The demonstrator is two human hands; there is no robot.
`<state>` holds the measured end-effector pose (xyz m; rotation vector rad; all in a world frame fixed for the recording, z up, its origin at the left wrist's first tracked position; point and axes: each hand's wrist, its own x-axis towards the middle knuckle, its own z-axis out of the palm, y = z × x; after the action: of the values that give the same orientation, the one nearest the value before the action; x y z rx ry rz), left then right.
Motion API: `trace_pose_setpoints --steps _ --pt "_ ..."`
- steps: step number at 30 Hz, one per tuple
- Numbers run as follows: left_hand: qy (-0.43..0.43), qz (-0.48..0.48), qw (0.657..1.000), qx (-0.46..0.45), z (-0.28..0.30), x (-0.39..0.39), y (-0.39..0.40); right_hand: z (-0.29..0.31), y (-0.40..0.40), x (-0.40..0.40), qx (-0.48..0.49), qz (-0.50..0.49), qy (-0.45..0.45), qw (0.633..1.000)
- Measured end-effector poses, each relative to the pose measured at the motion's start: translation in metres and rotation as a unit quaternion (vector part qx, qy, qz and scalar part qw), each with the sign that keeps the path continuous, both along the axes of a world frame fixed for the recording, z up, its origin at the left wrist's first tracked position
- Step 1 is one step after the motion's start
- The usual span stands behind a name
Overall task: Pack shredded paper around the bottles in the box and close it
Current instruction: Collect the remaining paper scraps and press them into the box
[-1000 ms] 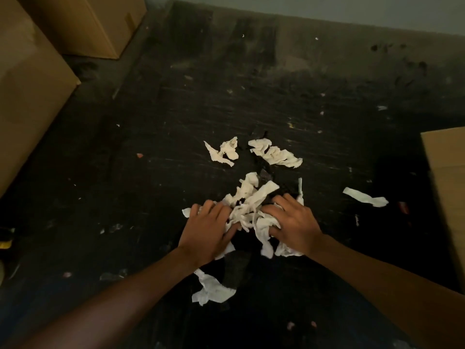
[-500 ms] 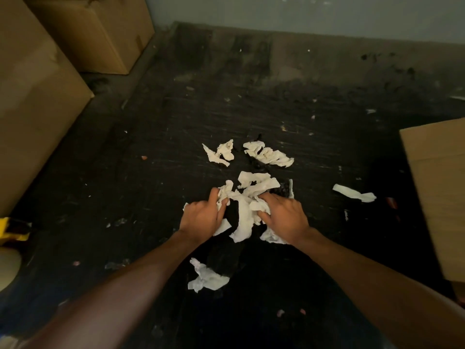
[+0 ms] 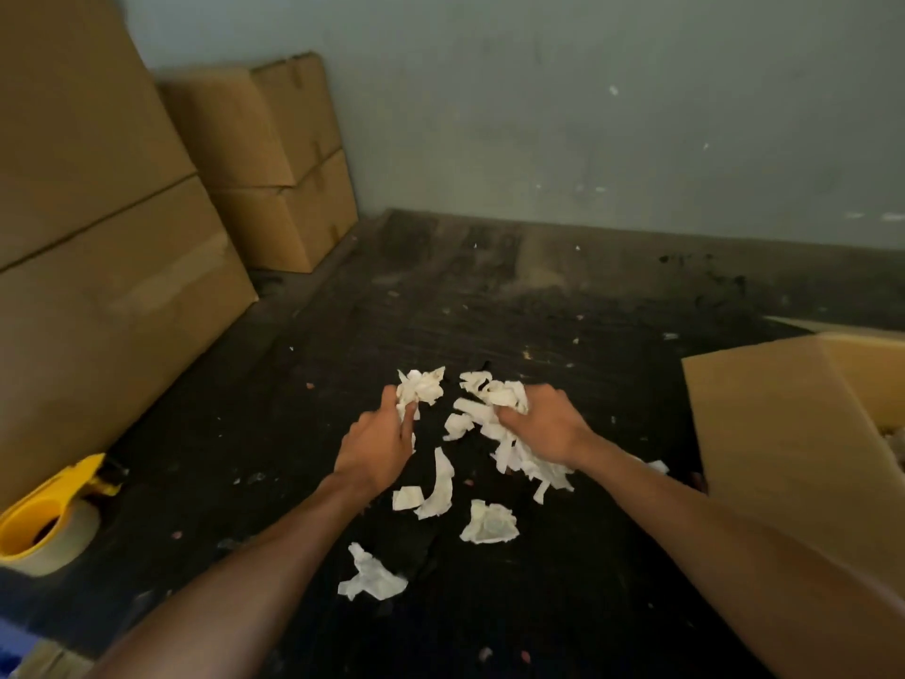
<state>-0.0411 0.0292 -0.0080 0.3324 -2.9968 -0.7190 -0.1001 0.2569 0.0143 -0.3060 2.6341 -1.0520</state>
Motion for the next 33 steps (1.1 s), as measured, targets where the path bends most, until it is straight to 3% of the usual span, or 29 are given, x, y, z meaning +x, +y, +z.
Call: trace_pose_setpoints --steps 7,14,22,33 --pt "0.081 0.008 0.996 0.026 0.071 0.03 0.049 0.083 0.06 0.025 -0.029 -0.03 0.072 0.997" --pt "0.15 0.008 0.986 0.066 0.1 0.107 0.103 0.132 0.148 0.086 -0.037 -0.082 0.123 0.988" --pt "0.188 -0.048 0.977 0.091 0.14 0.15 0.195 0.161 0.267 0.143 0.002 -0.162 0.138 0.977" --pt "0.221 -0.168 0.949 0.145 0.187 0.118 0.394 0.168 0.426 0.157 0.008 -0.287 0.128 0.949"
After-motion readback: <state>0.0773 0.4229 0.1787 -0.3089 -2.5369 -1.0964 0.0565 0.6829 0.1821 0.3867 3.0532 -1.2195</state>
